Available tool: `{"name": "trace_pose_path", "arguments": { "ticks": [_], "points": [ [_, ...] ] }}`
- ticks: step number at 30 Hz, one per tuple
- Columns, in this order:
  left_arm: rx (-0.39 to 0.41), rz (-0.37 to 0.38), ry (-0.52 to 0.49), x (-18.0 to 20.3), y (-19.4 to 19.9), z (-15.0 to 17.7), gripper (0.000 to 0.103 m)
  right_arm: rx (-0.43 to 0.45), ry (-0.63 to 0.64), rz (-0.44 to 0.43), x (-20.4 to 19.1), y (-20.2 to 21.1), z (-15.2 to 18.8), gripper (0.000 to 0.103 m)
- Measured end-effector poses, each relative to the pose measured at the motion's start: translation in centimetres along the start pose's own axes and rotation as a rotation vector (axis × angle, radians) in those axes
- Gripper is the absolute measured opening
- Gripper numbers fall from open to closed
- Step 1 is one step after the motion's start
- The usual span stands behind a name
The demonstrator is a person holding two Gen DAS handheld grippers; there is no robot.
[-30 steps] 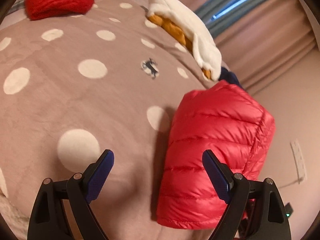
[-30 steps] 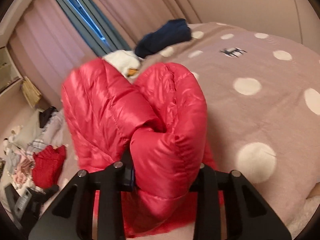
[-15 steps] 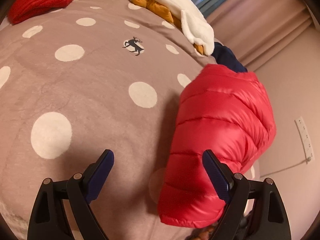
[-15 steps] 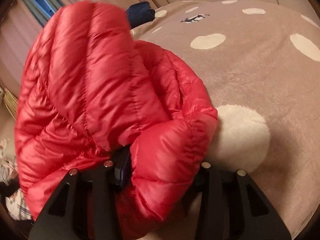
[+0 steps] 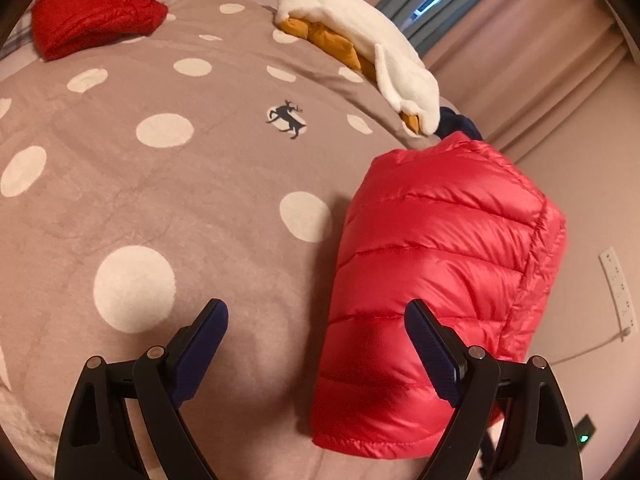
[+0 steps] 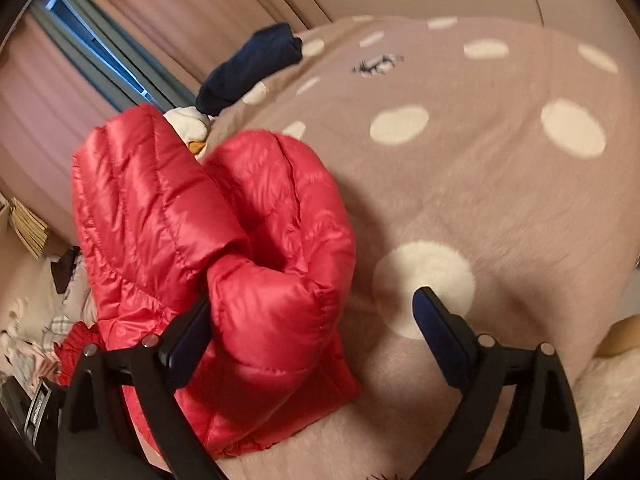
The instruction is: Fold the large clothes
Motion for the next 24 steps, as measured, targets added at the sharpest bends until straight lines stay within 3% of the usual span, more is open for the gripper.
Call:
{"name": "trace_pose_path", "arguments": {
  "ticks": [5, 8, 16, 24],
  "points": [
    [0.044, -0.013, -0.023, 0.5, 1.0, -0.2, 0.089, 0.097, 0.024, 0.046, 1.1, 4.0, -1.3, 0.096],
    [0.052, -0.011, -0.04, 1.0, 1.3, -0.1, 0.089, 0.135, 0.018, 0.021, 1.2, 6.1, -2.1, 0.096],
    [0.064, 0.017, -0.043, 1.4, 1.7, -0.7, 0.089, 0.199, 0.071, -0.039, -1.6, 6.8, -4.8, 0.097],
    [0.089, 0.018, -0.067, 2.3, 0.9, -2.9, 0.089, 0.177, 0.159, -0.1, -5.9, 4.8, -5.2, 0.097]
  ]
}}
Point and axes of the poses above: each gripper's, at about its wrist camera, not at the fingertips, and y roughly against the way its jaws point, x to its right, z to its underside, the point moved 9 cm from there along -y, roughly the way its jaws point, and after that the axes turned 5 degrees about -x, right-handed, at the moved point
